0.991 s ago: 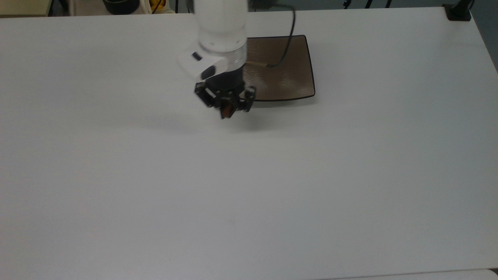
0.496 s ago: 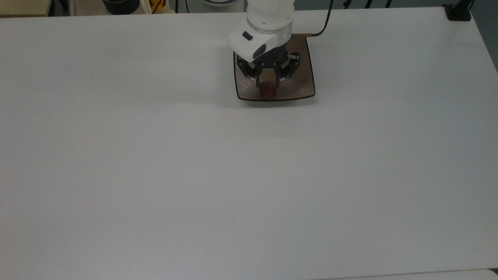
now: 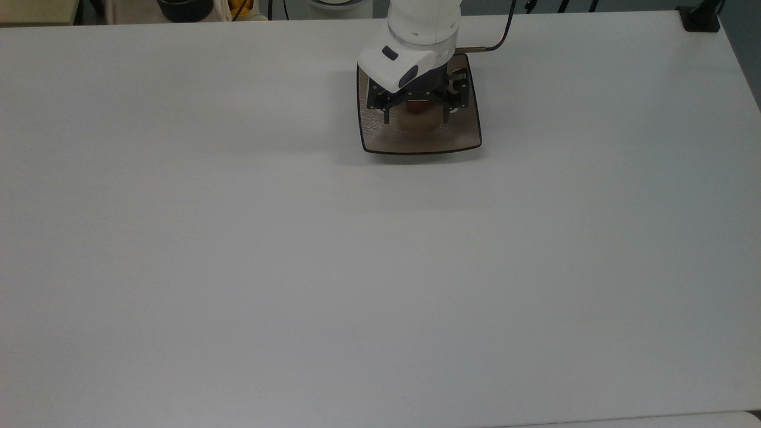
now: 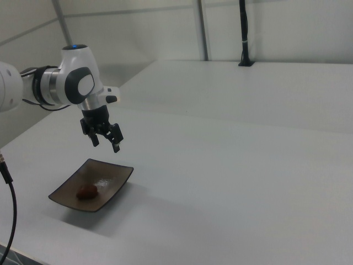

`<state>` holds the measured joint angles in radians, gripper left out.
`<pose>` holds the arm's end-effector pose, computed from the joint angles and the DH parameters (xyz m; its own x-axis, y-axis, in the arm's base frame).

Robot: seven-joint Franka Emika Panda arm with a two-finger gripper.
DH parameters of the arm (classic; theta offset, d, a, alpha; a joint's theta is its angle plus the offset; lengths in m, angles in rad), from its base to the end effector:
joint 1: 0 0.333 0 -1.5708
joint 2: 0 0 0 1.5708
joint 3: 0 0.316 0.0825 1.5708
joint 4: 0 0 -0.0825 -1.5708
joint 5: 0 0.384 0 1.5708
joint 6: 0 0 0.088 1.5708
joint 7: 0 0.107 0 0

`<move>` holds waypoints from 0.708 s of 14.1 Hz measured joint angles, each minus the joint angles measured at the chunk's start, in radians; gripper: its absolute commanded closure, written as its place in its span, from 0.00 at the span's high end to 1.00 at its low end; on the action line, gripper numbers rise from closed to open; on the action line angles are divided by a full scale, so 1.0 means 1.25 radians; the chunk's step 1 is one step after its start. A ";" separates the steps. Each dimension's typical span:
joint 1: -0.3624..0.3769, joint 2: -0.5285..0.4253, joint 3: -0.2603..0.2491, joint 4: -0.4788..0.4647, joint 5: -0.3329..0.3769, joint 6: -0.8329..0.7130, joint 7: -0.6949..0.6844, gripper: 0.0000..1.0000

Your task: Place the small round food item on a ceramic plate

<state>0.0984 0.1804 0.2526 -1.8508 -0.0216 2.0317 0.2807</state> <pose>0.5718 0.2010 0.4287 0.9971 0.0757 -0.0009 0.0757 -0.9968 -0.0262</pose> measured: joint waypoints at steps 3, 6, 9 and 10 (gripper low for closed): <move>-0.004 -0.015 0.000 0.000 0.000 -0.030 -0.008 1.00; -0.018 -0.059 -0.012 0.001 0.000 -0.097 -0.077 1.00; -0.026 -0.096 -0.066 0.001 0.000 -0.128 -0.115 1.00; -0.027 -0.104 -0.092 0.001 0.000 -0.128 -0.130 1.00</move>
<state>0.0641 0.0500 0.1378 -1.8491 -0.0217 1.8712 0.1176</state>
